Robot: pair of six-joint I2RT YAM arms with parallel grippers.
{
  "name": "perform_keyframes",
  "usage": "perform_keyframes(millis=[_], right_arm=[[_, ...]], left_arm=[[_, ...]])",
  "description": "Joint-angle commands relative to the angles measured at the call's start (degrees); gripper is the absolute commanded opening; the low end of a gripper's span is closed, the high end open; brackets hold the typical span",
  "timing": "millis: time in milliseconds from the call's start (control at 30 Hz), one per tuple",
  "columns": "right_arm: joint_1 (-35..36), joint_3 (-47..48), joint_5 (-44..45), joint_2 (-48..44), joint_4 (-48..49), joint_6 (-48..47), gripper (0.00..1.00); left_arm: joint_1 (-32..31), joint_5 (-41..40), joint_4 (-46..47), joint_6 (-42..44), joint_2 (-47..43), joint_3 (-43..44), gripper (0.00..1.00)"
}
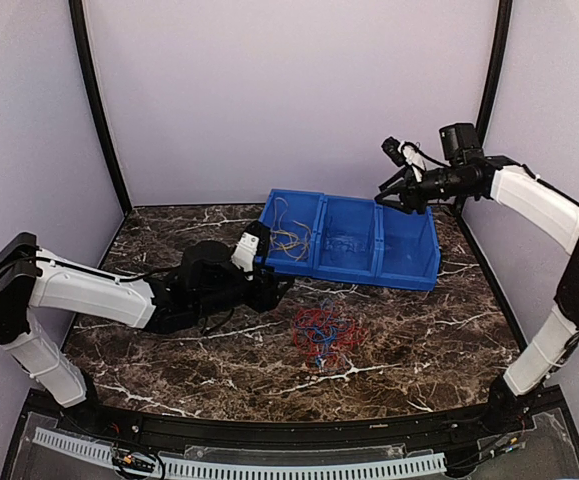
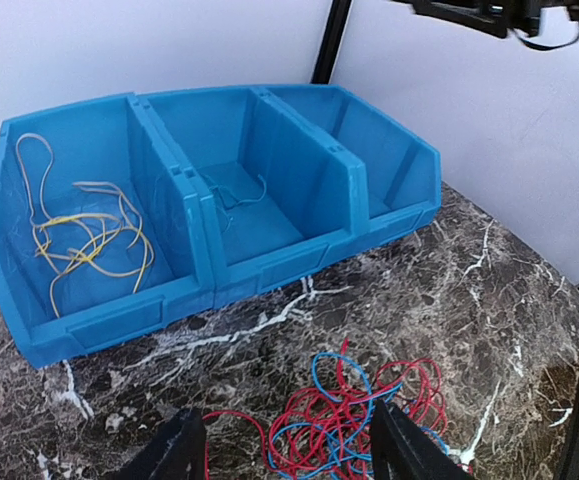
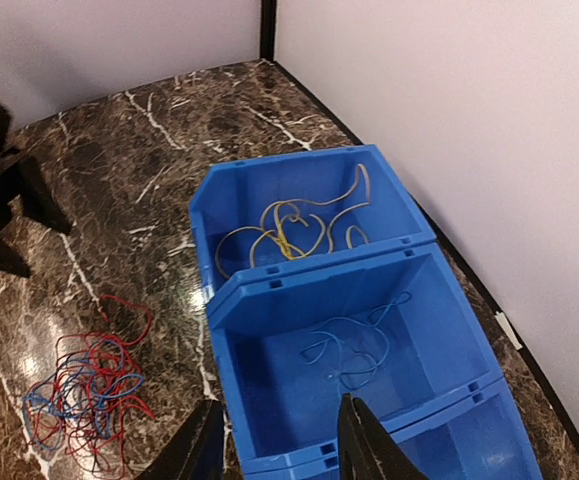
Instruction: Untangle the cables
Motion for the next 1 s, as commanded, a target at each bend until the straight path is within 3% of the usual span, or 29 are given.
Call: perform_keyframes(millis=[0, 200, 467, 700, 967], right_arm=[[4.7, -6.6, 0.6, -4.2, -4.9, -8.6, 0.42], [11.3, -13.9, 4.7, -5.2, -6.3, -13.5, 0.43], [18.0, -16.8, 9.3, -0.4, -4.9, -13.5, 0.42], [18.4, -11.4, 10.1, 7.8, -6.8, -8.8, 0.36], [18.5, -6.1, 4.4, 14.6, -11.4, -3.2, 0.41]], left_arm=[[3.3, 4.8, -2.7, -5.9, 2.4, 1.5, 0.58], [4.9, 8.0, -1.8, -7.5, 5.0, 1.6, 0.58], [5.2, 10.2, -3.8, -8.1, 6.8, 2.4, 0.57], [5.3, 12.2, -4.9, -8.0, 7.5, 2.6, 0.56], [5.3, 14.3, -4.4, -8.6, 8.3, 2.5, 0.56]])
